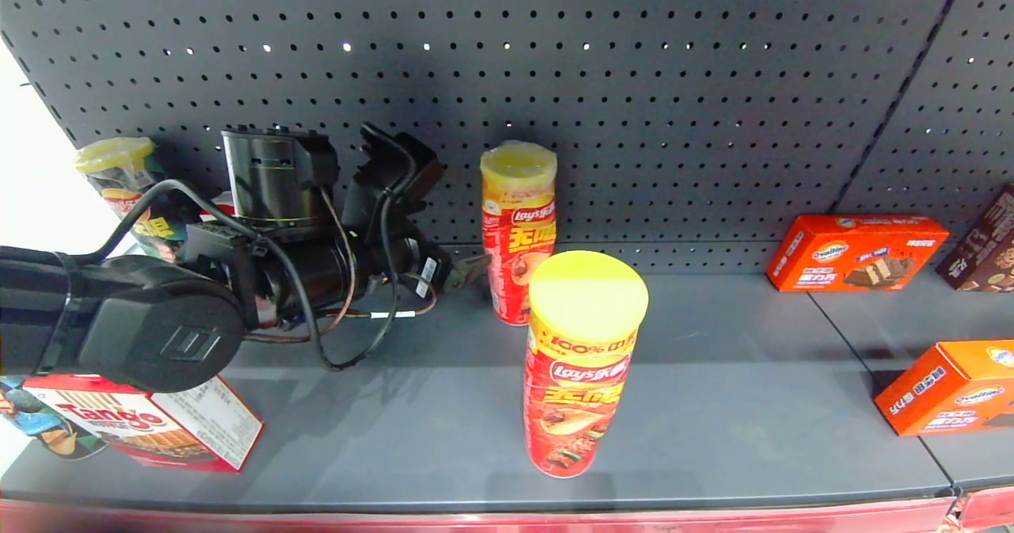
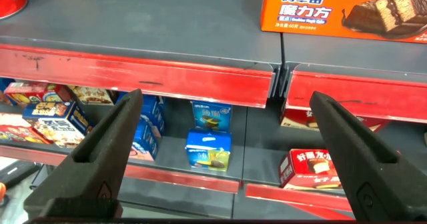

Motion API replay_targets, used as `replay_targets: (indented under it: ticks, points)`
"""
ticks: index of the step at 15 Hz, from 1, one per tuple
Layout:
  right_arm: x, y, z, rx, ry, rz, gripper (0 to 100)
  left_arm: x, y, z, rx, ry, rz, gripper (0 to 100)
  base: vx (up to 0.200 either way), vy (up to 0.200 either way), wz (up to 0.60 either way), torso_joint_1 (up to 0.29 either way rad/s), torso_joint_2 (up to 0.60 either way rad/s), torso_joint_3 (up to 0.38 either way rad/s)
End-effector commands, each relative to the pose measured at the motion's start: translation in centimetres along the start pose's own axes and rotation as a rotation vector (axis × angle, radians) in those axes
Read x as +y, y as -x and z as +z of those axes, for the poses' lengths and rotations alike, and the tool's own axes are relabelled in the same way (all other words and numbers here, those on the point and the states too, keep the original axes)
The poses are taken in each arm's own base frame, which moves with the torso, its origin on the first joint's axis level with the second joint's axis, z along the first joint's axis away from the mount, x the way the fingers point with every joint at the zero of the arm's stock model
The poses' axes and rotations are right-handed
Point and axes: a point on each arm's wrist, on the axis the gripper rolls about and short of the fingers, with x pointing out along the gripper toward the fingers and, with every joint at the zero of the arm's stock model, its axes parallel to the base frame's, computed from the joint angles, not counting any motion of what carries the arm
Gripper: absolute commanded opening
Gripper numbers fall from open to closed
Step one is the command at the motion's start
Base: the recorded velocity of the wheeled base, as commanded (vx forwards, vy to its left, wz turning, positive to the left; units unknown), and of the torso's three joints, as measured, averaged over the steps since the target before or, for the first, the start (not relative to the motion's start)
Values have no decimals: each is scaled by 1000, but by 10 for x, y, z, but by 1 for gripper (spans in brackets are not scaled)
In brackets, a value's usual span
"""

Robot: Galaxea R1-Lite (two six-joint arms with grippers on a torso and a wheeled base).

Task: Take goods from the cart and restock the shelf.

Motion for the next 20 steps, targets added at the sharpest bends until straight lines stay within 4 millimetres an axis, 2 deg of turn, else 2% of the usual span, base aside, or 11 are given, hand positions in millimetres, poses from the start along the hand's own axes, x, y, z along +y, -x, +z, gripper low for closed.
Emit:
replay_targets:
  ticks: [1, 8, 9, 11, 20]
  points:
    - [0, 0, 0, 3, 0, 1, 100, 4, 0, -1, 3, 3, 15, 100, 0, 0, 0, 0, 0, 0]
    - [0, 0, 0, 3, 0, 1, 100, 6, 1, 1, 1, 4, 36, 100, 0, 0, 0, 0, 0, 0]
    - [0, 0, 0, 1, 0, 1, 100, 5, 3, -1, 6, 2, 27, 100, 0, 0, 0, 0, 0, 0]
    - [0, 0, 0, 1, 0, 1, 100, 3, 18, 10, -47, -5, -25, 100, 0, 0, 0, 0, 0, 0]
    - [0, 0, 0, 1, 0, 1, 100, 2, -6, 4, -17, -3, -1, 100, 0, 0, 0, 0, 0, 0]
